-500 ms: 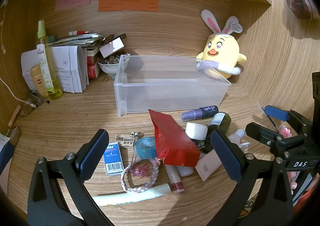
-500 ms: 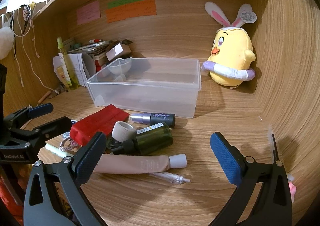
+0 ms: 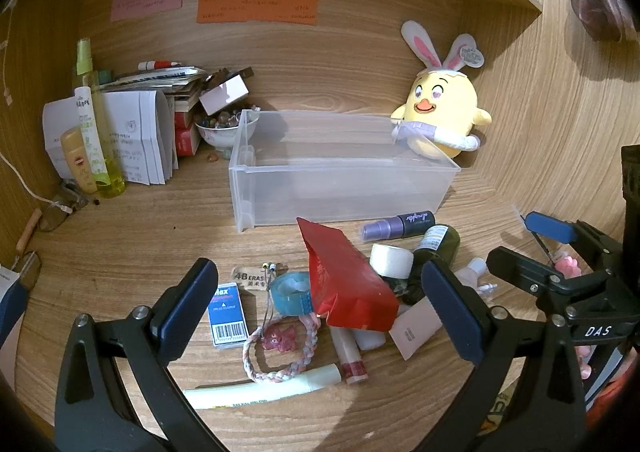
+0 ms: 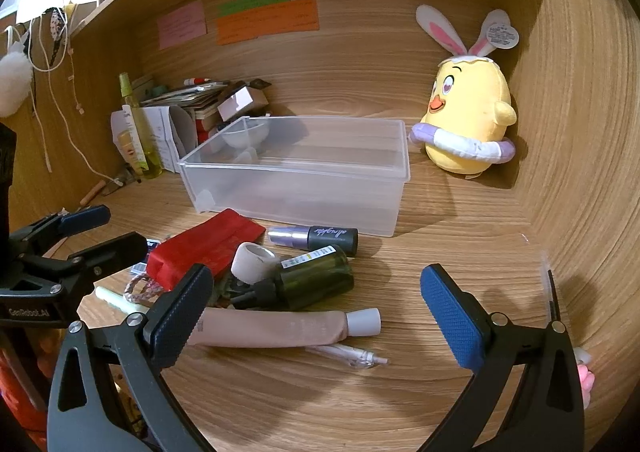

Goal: Organize objects
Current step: 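Reach the left tool to the red pouch while the right tool reaches the green bottle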

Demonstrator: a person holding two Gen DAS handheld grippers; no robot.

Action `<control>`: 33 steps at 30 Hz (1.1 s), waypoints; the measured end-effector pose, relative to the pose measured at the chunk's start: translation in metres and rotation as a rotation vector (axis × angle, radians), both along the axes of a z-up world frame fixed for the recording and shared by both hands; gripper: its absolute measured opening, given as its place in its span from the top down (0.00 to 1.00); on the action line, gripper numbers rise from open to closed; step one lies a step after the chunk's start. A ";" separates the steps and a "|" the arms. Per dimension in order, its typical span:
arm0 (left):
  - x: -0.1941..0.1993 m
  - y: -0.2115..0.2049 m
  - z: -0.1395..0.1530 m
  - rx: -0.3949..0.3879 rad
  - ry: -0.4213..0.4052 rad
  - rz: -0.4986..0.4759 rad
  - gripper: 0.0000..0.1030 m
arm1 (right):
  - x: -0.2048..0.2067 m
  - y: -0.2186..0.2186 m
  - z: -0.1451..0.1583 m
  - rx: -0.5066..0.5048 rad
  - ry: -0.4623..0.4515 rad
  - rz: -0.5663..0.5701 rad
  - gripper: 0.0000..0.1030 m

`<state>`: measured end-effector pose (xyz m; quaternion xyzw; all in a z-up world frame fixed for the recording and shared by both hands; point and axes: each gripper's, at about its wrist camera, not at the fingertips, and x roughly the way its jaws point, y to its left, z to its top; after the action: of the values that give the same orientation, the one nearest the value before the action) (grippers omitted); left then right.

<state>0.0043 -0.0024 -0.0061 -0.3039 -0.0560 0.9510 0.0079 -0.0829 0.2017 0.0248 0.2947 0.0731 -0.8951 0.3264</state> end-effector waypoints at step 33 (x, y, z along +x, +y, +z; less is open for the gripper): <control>-0.047 -0.015 -0.010 0.019 -0.136 -0.053 0.20 | -0.037 -0.009 -0.020 0.057 -0.056 0.033 0.01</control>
<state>-0.0431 -0.0176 -0.0159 -0.3690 -0.0573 0.9271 0.0321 -0.1194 0.1928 0.0050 0.3276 0.0942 -0.8786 0.3346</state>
